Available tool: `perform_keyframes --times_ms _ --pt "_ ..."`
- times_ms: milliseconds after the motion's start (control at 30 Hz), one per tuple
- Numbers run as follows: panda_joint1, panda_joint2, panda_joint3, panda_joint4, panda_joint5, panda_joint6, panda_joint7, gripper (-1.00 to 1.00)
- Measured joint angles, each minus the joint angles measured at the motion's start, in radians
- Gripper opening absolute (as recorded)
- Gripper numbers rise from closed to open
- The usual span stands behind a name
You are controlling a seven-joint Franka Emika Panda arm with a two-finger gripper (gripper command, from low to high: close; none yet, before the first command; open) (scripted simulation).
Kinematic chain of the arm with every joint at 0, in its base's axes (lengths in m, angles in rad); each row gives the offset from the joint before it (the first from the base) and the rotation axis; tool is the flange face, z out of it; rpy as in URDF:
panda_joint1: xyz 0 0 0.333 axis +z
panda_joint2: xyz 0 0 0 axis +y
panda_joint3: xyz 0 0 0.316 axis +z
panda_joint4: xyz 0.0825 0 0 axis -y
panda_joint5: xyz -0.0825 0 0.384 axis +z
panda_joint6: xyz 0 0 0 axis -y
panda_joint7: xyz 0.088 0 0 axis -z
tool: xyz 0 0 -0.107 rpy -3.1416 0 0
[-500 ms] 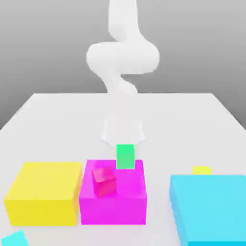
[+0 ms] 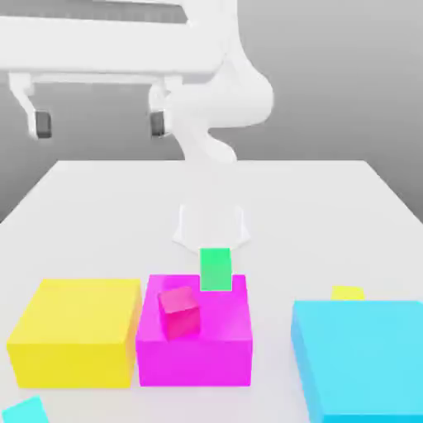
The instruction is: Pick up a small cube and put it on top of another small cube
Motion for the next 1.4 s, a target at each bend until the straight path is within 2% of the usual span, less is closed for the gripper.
perform_keyframes --times_ms 167,367,567,700,733,967,1100,1400 --pt "-0.038 0.186 -0.035 0.024 0.076 0.034 -0.2 0.0" --pt "-0.108 0.403 -0.029 0.053 0.13 0.078 -0.416 0.0" --pt "-0.193 0.607 -0.015 0.079 0.127 0.134 -0.588 0.0" --pt "-0.245 0.751 0.038 0.112 0.172 0.228 -0.644 0.0" --pt "-0.255 0.771 0.049 0.117 0.177 0.242 -0.648 -1.0" --pt "-0.254 0.768 0.048 0.116 0.176 0.238 -0.649 -1.0" --pt "-0.213 0.644 -0.001 0.08 0.121 0.151 -0.608 -1.0" --pt "-0.076 0.33 -0.026 -0.112 -0.026 0.04 -0.44 -1.0"
